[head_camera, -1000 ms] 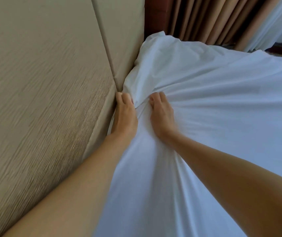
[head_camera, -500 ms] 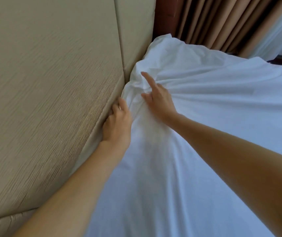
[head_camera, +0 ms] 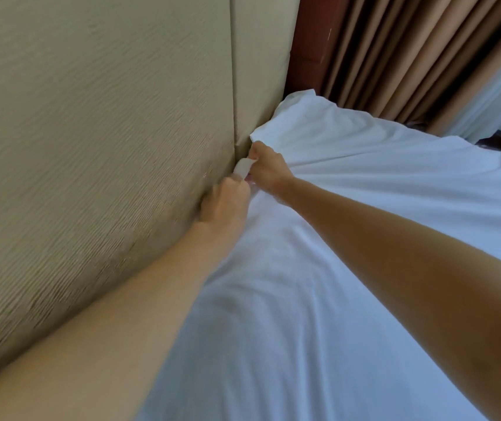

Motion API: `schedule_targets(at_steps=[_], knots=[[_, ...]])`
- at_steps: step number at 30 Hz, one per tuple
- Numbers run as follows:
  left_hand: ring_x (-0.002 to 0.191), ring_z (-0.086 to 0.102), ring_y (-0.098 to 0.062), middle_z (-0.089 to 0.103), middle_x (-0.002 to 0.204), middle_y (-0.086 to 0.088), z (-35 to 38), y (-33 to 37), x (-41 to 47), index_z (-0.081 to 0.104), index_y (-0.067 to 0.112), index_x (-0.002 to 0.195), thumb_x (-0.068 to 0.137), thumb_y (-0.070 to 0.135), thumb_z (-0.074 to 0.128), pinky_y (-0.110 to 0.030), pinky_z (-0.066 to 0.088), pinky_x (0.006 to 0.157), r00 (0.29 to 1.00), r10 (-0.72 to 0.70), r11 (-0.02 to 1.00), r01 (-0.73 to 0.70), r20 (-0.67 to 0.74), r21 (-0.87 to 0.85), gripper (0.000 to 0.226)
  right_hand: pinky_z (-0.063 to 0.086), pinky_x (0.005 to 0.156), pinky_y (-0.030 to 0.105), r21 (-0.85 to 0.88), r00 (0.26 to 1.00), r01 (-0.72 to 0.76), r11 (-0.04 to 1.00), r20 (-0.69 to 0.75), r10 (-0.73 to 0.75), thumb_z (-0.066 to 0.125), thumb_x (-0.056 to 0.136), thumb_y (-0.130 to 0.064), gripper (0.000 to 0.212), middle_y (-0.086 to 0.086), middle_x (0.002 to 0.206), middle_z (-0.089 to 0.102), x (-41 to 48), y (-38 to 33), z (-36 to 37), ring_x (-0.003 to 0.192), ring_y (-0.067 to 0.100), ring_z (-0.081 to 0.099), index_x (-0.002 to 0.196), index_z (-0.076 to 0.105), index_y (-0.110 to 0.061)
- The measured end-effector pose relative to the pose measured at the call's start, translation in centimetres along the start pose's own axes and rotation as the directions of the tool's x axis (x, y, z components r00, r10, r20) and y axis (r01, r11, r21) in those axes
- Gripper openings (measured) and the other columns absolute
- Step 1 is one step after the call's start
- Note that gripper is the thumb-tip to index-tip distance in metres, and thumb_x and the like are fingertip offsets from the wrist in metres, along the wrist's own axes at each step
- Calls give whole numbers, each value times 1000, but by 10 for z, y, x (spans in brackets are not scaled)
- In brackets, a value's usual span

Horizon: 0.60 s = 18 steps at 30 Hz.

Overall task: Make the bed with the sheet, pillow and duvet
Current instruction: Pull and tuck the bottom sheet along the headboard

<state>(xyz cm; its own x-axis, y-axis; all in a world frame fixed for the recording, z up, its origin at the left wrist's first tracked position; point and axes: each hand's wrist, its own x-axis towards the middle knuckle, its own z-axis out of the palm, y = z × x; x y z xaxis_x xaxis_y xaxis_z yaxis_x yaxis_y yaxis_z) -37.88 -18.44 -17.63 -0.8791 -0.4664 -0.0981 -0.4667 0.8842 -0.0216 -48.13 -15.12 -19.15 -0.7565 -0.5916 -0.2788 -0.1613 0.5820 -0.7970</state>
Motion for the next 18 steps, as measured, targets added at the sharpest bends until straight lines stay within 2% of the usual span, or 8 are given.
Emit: schedule_targets(at_steps=[2,6,9,11,13,15,16,18], knots=[[112,59,-27,58,121,-13,16,5,-12,47,3,121,94,1,42,-33,47,87,997,-6,999,10,83,-50,28,44,64,29,286,996,-92,954,35,86,41,84,-8,6,11,90,49,4,15,7,79,22,49,89,42,-10],[74,71,-25,70,85,-16,72,4,-37,68,0,81,58,4,79,-24,54,56,989,97,988,-109,-110,-110,26,49,61,25,489,987,-162,857,80,141,44,91,-1,9,5,82,50,13,43,11,75,16,53,95,42,-9],[105,66,-32,65,112,-26,102,1,-47,66,-10,105,84,20,43,-39,54,83,985,76,989,-94,-152,-114,43,53,78,31,593,991,-133,794,69,114,44,95,-6,13,4,87,54,13,47,14,82,16,55,106,44,-13],[124,52,-35,52,131,-28,102,4,-50,55,-11,123,87,27,23,-40,41,103,991,42,985,-62,-128,-159,61,49,93,32,636,995,-87,767,23,94,41,96,-4,38,3,93,56,4,49,18,91,17,56,128,34,-23],[143,21,-33,22,151,-26,93,6,-52,28,-7,143,84,36,0,-34,9,117,1000,9,979,-13,-22,-206,78,45,100,33,572,997,10,820,-65,33,40,94,-4,58,4,103,62,-9,50,22,104,20,58,142,21,-31],[147,3,-29,5,156,-20,92,9,-52,11,-2,148,77,39,-11,-31,-9,113,1000,-23,967,21,-1,-254,84,41,99,27,407,986,85,910,-166,-17,40,94,-8,61,5,119,62,-27,51,27,114,19,56,145,17,-32],[147,6,-29,8,156,-21,92,10,-53,13,-3,147,78,39,-9,-31,-6,114,999,-54,968,51,-5,-245,84,38,95,22,357,975,110,928,-220,-32,39,95,-7,59,5,123,61,-38,53,31,115,17,55,146,18,-28],[138,34,-33,34,146,-26,96,13,-55,36,-10,138,85,34,11,-36,19,113,991,-102,973,83,-83,-215,73,34,92,14,284,939,146,948,-342,-43,34,96,-3,49,6,128,57,-61,59,37,118,16,53,142,26,-17]])
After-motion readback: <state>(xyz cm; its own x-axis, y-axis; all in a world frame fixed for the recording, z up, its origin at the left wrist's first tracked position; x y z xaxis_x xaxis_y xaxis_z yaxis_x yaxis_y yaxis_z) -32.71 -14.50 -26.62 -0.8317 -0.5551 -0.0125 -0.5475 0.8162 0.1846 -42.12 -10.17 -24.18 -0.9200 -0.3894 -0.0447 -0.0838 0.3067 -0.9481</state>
